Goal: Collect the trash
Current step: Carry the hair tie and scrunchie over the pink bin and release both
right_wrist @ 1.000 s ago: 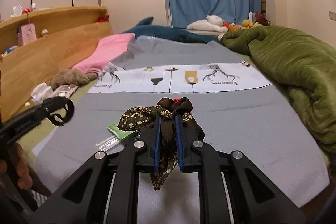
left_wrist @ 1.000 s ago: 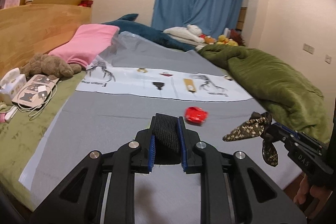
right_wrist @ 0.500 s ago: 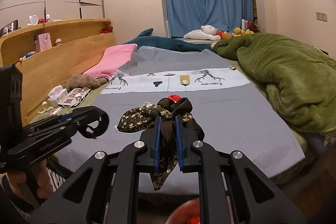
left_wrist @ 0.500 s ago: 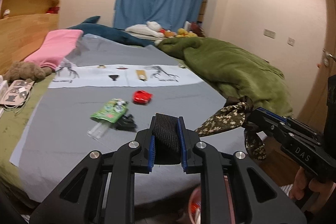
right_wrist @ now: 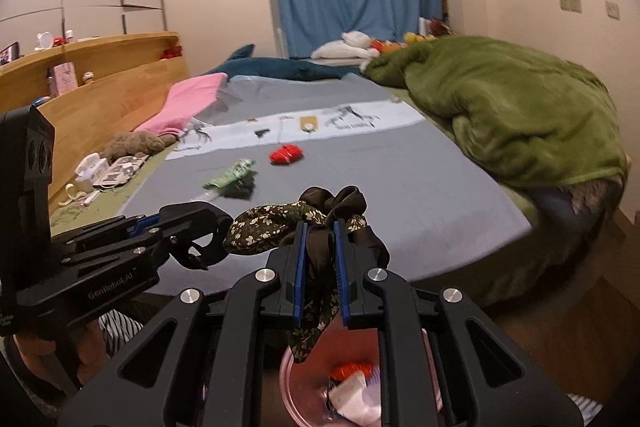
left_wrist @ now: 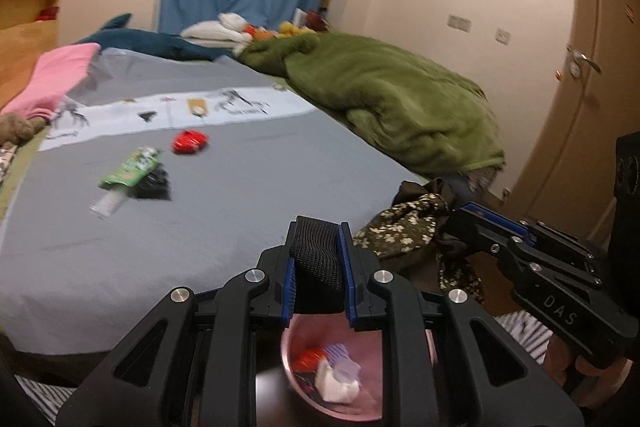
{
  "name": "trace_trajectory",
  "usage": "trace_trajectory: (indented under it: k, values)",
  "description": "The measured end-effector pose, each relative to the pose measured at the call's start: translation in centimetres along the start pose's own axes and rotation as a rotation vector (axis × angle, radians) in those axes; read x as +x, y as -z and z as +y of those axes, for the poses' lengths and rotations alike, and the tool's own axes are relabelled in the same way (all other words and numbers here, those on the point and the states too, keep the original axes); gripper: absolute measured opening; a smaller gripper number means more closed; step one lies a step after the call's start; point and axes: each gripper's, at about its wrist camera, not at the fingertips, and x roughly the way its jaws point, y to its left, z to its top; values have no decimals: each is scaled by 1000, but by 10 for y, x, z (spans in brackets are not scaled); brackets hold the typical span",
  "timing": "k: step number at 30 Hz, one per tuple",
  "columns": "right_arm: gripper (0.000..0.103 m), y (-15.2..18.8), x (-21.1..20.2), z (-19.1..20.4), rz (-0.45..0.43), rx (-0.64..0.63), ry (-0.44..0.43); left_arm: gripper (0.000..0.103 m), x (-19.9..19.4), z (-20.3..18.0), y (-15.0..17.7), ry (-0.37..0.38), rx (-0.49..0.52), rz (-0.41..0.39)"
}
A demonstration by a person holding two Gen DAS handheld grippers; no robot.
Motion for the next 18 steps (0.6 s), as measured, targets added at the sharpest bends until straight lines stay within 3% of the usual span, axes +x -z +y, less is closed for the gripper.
trace_trajectory:
  k: [6,18]
  values:
    - [13,30,-1,-25,39,49,60,19,22,-21,24,63,21,55]
    - [14,87,23,-63,157,133,108,19,73,-40,63,94,74,182]
